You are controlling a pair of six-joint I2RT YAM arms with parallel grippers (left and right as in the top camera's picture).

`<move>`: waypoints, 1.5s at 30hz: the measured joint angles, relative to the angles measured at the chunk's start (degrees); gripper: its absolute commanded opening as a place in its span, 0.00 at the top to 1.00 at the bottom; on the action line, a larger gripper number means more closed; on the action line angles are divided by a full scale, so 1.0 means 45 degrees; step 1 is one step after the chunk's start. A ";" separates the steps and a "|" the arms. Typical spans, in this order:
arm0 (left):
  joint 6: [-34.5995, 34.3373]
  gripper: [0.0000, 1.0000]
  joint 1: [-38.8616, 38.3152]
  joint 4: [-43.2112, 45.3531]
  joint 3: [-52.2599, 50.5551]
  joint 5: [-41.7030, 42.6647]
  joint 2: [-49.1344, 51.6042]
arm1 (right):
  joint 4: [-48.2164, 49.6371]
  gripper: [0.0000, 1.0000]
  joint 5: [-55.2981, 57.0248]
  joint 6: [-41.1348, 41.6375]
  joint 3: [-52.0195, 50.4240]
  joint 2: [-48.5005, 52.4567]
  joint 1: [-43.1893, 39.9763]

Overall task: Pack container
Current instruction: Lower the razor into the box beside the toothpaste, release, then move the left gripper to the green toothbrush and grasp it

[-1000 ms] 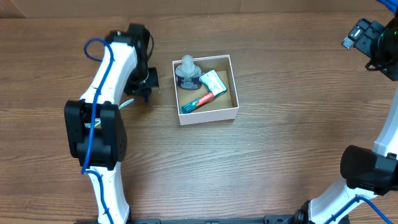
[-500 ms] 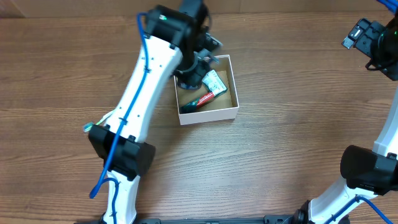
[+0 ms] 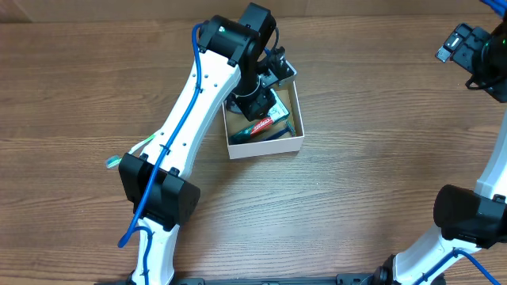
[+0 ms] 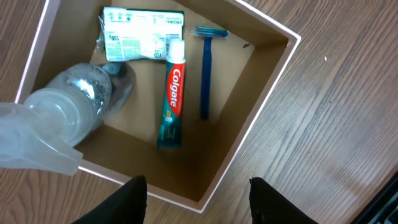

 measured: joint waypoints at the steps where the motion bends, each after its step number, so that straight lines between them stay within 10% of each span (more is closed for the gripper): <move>1: -0.0112 0.41 0.0000 -0.0015 0.0005 0.0000 0.0000 | 0.0010 0.00 -0.0005 -0.0005 0.0000 0.0000 0.0000; 11: -0.3381 0.31 0.1962 -0.1423 0.0369 -0.0165 -0.2662 | 0.0005 0.00 0.0000 -0.0005 0.0000 0.0000 0.0000; 16: -0.4430 0.20 0.3570 -0.1229 -0.3609 -0.0670 -0.5727 | 0.0015 0.00 0.0005 -0.0005 0.0000 0.0000 0.0000; 25: -0.6144 0.00 0.8072 0.5761 -1.1749 0.0107 -0.5455 | 0.0005 0.00 0.0000 -0.0005 0.0000 0.0000 0.0000; 35: -0.5221 0.00 0.8223 1.0622 -1.4086 -0.1117 -0.5474 | 0.0010 0.00 0.0000 -0.0010 0.0000 0.0000 -0.0005; 45: -0.2647 0.00 0.8223 1.1006 -1.4100 -0.1749 -0.3716 | 0.0005 0.00 0.0000 -0.0005 0.0000 0.0000 0.0000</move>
